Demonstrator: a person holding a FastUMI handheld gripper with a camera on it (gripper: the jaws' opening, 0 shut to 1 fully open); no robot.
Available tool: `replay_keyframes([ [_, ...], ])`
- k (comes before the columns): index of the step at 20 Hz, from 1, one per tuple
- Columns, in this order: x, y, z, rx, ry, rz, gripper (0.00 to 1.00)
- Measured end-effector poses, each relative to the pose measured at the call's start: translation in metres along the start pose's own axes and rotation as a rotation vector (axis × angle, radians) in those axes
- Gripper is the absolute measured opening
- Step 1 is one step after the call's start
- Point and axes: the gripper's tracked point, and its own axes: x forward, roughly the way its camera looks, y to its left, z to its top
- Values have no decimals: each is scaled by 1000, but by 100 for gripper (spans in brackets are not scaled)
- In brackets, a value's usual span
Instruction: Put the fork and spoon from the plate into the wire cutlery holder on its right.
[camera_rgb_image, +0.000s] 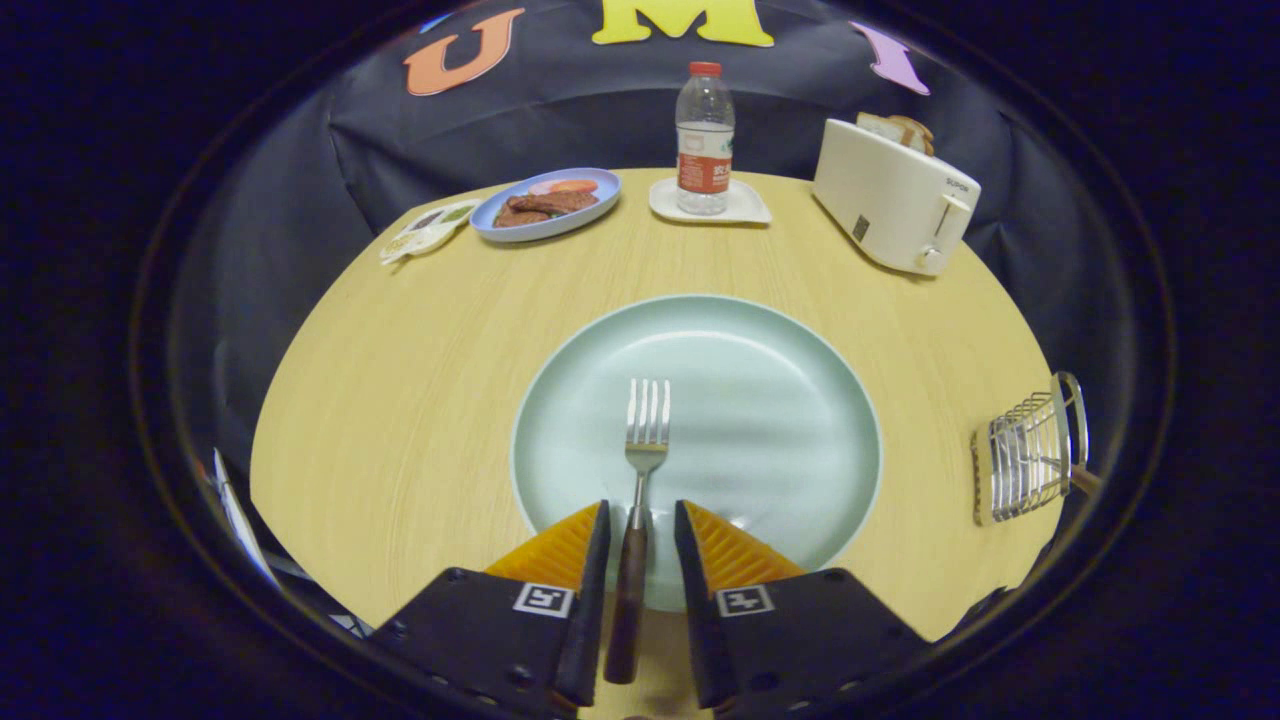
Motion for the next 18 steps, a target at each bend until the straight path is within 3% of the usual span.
replay_keyframes([
  [2,4,-1,-8,7,28,-1,30],
  [4,0,-2,-6,16,43,2,9],
  [5,-3,-2,-3,22,46,2,9],
  [6,-1,-3,-3,20,60,8,1],
  [13,-25,-12,13,30,78,29,1],
  [18,-70,-39,43,9,46,47,1],
])
